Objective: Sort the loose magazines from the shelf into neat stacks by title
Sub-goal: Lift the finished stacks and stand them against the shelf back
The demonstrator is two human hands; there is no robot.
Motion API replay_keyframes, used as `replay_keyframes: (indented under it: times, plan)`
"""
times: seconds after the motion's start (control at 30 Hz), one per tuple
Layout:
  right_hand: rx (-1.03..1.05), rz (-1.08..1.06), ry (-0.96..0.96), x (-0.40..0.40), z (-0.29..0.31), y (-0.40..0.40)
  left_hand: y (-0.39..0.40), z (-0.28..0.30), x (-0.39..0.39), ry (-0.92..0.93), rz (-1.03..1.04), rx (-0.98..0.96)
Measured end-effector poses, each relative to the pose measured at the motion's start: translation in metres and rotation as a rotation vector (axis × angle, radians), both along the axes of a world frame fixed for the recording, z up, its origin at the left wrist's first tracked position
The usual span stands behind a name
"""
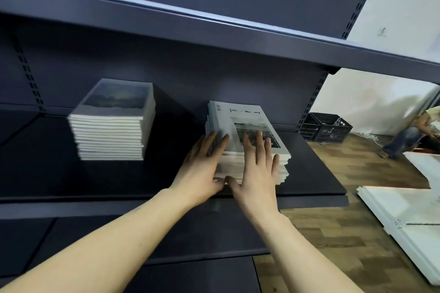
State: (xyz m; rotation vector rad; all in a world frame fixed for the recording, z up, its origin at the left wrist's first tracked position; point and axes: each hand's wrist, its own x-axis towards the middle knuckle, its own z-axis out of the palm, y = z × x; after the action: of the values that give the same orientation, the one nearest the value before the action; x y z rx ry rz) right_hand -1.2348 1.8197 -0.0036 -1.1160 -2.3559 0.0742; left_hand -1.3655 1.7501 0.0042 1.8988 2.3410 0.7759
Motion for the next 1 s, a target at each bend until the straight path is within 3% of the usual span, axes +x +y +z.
replay_keyframes:
  times: [0.13,0.23,0.37,0.6,0.73,0.9,1.0]
  plan:
    - [0.087,-0.025,-0.006,0.016,-0.012,0.029,0.025,-0.014,0.004,0.212,0.004,0.031]
    - [0.042,-0.119,0.082,0.031,-0.018,0.051,0.041,-0.025,0.011,0.314,0.037,0.093]
    - [-0.091,-0.029,0.074,0.035,-0.025,0.075,0.048,-0.034,0.014,0.300,0.069,0.149]
    - [0.134,0.032,0.080,0.043,-0.050,0.092,0.055,-0.042,0.021,0.257,0.141,0.218]
    - [0.156,0.045,0.091,0.037,-0.053,0.104,0.065,-0.050,0.021,0.276,0.173,0.298]
    - [0.134,0.122,0.250,0.030,-0.059,0.117,0.076,-0.052,0.017,0.323,0.238,0.422]
    - [0.089,0.192,0.396,0.033,-0.060,0.118,0.075,-0.056,0.017,0.142,0.204,0.483]
